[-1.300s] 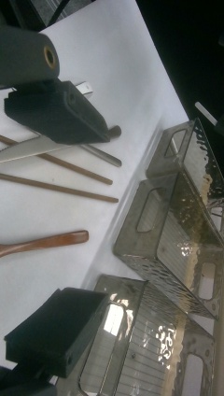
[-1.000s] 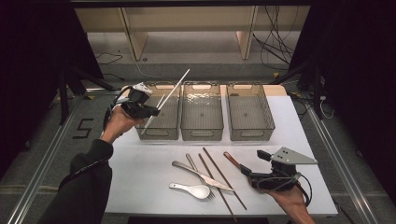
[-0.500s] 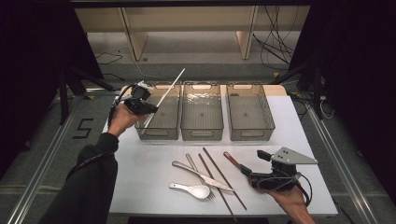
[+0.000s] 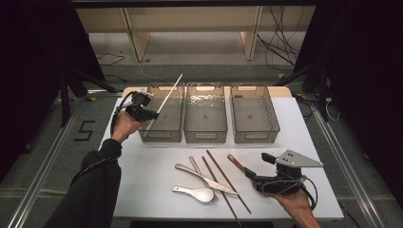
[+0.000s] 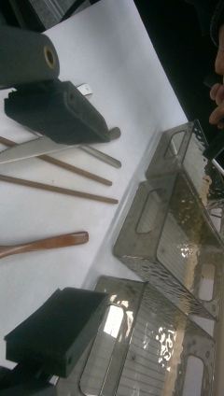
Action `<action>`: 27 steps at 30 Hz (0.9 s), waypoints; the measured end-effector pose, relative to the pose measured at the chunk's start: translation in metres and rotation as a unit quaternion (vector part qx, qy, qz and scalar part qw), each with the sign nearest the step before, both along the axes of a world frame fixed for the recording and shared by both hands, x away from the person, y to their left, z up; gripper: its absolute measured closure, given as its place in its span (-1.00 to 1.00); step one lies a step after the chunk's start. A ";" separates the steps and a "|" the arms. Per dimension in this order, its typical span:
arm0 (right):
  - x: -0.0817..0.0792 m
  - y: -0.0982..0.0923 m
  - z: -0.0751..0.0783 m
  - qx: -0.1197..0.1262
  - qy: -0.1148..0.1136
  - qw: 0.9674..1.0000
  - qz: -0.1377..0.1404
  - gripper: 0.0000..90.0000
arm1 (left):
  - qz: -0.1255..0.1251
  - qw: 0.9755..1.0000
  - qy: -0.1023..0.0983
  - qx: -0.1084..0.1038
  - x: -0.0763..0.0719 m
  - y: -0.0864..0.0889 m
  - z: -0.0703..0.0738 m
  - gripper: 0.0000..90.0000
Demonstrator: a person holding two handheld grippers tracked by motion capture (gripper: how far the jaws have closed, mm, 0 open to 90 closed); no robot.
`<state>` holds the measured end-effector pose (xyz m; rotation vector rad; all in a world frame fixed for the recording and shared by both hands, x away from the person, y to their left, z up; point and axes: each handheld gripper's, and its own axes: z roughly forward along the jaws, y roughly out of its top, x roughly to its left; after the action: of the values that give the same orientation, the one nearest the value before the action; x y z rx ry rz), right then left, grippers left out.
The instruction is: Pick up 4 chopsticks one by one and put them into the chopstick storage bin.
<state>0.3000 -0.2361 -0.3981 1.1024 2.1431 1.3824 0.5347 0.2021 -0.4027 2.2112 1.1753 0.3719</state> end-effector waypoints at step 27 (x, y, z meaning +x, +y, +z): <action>0.000 0.000 0.000 -0.001 -0.001 1.000 0.001 -0.55 | 0.027 0.999 0.030 0.009 0.004 0.000 -0.015 0.83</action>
<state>0.3000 -0.2358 -0.3983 1.0971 2.1444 1.3825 0.5382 0.2026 -0.4173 2.2240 1.2699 0.3406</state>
